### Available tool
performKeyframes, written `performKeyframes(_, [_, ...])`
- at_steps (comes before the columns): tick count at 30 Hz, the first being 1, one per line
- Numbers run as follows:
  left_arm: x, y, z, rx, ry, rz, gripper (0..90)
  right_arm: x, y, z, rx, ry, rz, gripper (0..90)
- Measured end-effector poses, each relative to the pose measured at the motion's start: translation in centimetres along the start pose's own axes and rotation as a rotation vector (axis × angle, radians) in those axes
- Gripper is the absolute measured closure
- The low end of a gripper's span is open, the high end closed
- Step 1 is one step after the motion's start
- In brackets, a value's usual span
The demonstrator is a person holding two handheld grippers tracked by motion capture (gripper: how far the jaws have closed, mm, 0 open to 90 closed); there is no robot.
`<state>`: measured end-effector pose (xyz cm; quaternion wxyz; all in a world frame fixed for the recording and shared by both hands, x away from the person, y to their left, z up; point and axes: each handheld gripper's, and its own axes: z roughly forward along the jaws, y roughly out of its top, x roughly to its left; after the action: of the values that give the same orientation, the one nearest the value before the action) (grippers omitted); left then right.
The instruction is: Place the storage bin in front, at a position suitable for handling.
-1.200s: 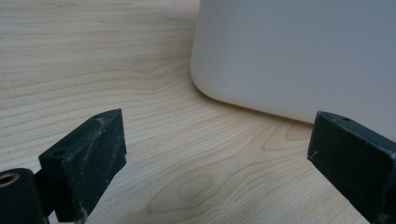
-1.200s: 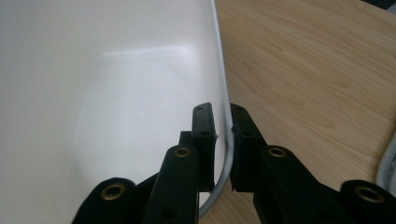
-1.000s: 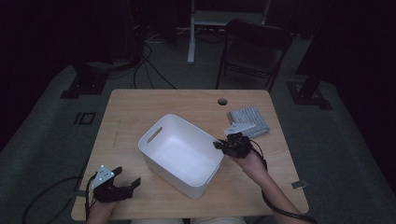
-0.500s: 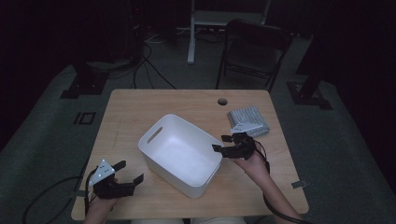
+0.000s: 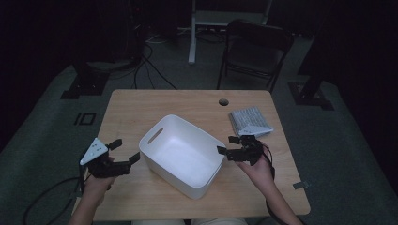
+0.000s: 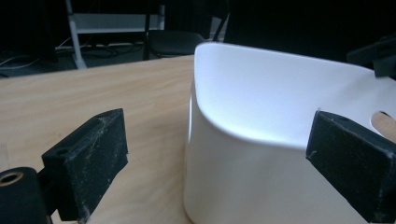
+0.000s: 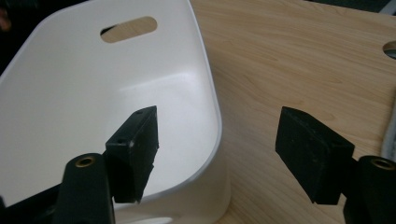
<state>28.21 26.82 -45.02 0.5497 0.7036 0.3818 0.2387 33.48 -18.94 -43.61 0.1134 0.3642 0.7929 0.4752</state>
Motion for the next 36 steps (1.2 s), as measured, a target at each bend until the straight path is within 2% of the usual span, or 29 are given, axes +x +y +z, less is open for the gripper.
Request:
performKeyframes(2, [0.1,0.3,0.3,0.003,-0.003,0.005,5.5,0.2,-0.3,0.0,-0.017,-0.013,-0.001,31.4])
performKeyframes(3, [0.3,0.7,1.0,0.013,-0.009,0.008,6.5,0.4,-0.4,-0.1,-0.027,-0.026,-0.008,32.5])
performKeyframes(5, [0.5,1.0,1.8,0.025,-0.014,0.020,11.8,0.6,-0.6,-0.1,-0.035,-0.046,-0.023,34.7])
performKeyframes(7, [0.7,1.1,2.4,0.031,-0.032,0.018,15.2,0.7,-0.7,-0.1,-0.044,-0.046,-0.019,40.5])
performKeyframes(9, [0.9,1.1,2.8,0.040,-0.036,0.011,15.4,0.7,-0.8,-0.1,-0.045,-0.047,-0.021,42.1])
performKeyframes(11, [1.0,1.0,3.3,0.049,-0.038,0.022,24.7,0.8,-0.8,-0.1,-0.043,-0.059,-0.026,45.6])
performKeyframes(12, [1.2,0.8,3.7,0.062,-0.043,0.036,32.8,0.8,-1.0,0.0,-0.042,-0.054,-0.021,54.0])
performKeyframes(13, [1.1,0.7,3.9,0.063,-0.040,0.041,39.2,0.9,-1.0,0.0,-0.041,-0.066,-0.029,57.6])
performKeyframes(16, [0.9,0.6,4.3,0.078,-0.038,0.051,48.5,1.1,-1.0,0.1,-0.039,-0.073,-0.034,62.3])
performKeyframes(18, [0.9,0.7,4.5,0.090,-0.041,0.040,53.8,1.1,-1.0,0.1,-0.037,-0.075,-0.035,64.7])
performKeyframes(22, [0.5,0.9,4.8,0.102,-0.010,0.051,62.8,1.2,-0.8,0.3,-0.033,-0.074,-0.037,75.3])
performKeyframes(24, [0.5,1.0,4.9,0.109,-0.016,0.052,65.7,1.4,-0.7,0.4,-0.030,-0.080,-0.047,77.2])
performKeyframes(28, [0.4,1.1,5.1,0.111,0.000,0.045,70.2,1.4,-0.5,0.5,-0.025,-0.091,-0.042,79.9])
performKeyframes(30, [0.4,1.1,5.2,0.114,-0.005,0.028,73.9,1.3,-0.5,0.5,-0.025,-0.093,-0.040,80.6])
performKeyframes(33, [0.2,1.3,5.3,0.124,0.014,0.041,76.6,1.3,-0.4,0.6,-0.027,-0.097,-0.038,81.1])
performKeyframes(36, [0.2,1.3,5.2,0.126,0.017,0.036,78.0,1.2,-0.4,0.7,-0.029,-0.099,-0.041,81.9])
